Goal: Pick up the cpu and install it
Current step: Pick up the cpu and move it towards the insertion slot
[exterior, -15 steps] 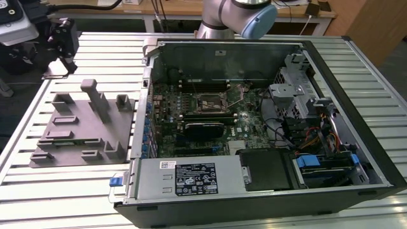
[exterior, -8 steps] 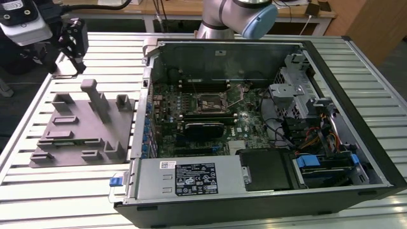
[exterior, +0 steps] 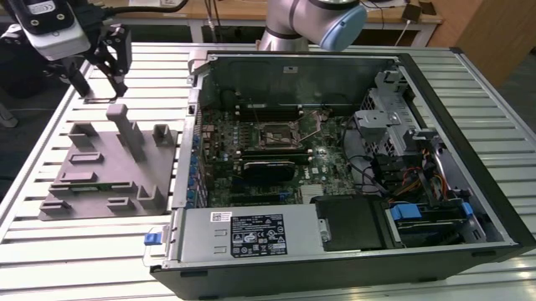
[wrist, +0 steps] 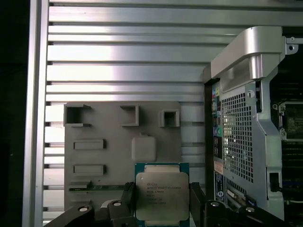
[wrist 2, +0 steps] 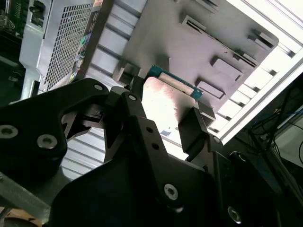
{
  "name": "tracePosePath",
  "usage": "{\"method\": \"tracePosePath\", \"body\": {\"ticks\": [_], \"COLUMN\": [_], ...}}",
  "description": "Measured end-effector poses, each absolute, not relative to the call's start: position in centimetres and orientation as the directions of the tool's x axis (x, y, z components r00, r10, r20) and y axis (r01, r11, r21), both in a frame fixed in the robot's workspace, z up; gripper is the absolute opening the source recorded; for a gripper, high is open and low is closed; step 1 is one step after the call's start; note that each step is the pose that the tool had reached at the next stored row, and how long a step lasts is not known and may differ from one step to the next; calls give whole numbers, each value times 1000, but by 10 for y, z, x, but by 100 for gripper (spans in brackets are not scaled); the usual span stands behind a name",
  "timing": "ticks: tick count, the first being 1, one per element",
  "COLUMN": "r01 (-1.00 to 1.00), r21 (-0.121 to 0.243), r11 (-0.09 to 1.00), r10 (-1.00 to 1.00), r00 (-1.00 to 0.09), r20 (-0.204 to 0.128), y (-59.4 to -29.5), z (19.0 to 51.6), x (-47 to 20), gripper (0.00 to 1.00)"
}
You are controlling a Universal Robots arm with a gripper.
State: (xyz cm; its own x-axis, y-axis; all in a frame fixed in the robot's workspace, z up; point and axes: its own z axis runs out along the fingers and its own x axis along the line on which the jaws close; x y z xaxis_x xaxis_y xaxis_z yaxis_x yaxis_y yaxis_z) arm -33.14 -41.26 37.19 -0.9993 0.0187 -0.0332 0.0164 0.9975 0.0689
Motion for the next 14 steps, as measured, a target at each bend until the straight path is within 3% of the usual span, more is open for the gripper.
{"method": "tracePosePath", "body": {"ticks": [14], "r01": [16], "r21": [69], "r11": [997], "r10": [19], "r00": [-999], "r20": [-33], "y": [-413], "z": [372], "x": [-297], "gripper": [54]}}
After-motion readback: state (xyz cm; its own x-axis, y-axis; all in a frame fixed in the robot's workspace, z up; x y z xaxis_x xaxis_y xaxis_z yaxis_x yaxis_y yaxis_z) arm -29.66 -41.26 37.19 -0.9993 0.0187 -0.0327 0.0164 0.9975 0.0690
